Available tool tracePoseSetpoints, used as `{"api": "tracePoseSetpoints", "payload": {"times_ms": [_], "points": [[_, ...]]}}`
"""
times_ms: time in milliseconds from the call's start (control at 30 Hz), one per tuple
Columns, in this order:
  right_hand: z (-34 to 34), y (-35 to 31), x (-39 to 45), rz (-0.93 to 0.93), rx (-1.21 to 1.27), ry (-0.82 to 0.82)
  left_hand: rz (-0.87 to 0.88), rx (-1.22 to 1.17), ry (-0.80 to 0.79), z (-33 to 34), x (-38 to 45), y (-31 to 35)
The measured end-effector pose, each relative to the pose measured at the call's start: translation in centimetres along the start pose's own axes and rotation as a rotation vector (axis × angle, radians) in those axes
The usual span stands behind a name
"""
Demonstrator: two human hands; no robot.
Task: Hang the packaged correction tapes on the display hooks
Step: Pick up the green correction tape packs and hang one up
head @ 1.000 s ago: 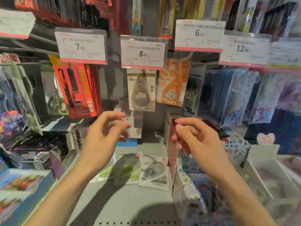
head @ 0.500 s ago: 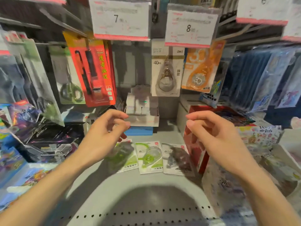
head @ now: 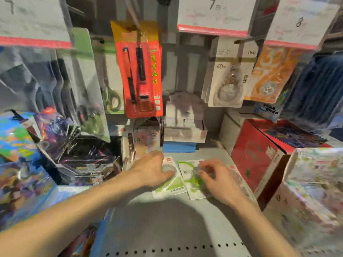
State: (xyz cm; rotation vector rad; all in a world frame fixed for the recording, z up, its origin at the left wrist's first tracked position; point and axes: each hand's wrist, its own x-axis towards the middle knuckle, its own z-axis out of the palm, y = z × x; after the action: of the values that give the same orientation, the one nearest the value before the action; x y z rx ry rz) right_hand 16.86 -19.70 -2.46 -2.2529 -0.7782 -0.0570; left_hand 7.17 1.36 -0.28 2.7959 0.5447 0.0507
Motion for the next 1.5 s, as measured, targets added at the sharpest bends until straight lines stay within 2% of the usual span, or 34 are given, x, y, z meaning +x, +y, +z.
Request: {"api": "tracePoseSetpoints", "payload": {"times_ms": [167,333,533,767,867,1033,1167,1267,1500], "points": [[1.3,1.2,0.0,-0.021,-0.147,-0.122,-0.057,0.076,-0.119,1.9,0.7,-0.7],[1.2,1.6,0.1,-0.043,-0.170,-0.129,-0.046,0.077,-0.088,2.1,1.1,-0.3],[0.9,1.9,0.0,-0.074,-0.189,-0.147,-0.048,0.037,-0.125,1.8,0.9,-1.2],[1.5,0.0,1.1,-0.119,-0.141,-0.131,0.025,-0.007,-0.126,1.5,-0.3,-2.9],[2.5,-1.7,2.2,-0.131,-0.172,-0.177,0.043,-0.012,-0.102,1.6,-0.5,-2.9],[3.5,-2.4,2.9,-0.092,-0.216,-0.266,0.019,0.028,-0.164,1.3,-0.8,-3.0],[3.3,-2.0,3.0,-0.034,-0.102,-0.258,0.057,-0.010,-0.153,1.2,-1.2,-3.5],[3.2,-2.0,3.2,0.037,0.080,-0.213,0.111,-0.092,-0.085,1.3,-1.5,-3.8],[3.1,-2.8,3.8,0.336,0.786,-0.219,0.173,-0.346,0.017,1.1,-1.6,-2.9]]}}
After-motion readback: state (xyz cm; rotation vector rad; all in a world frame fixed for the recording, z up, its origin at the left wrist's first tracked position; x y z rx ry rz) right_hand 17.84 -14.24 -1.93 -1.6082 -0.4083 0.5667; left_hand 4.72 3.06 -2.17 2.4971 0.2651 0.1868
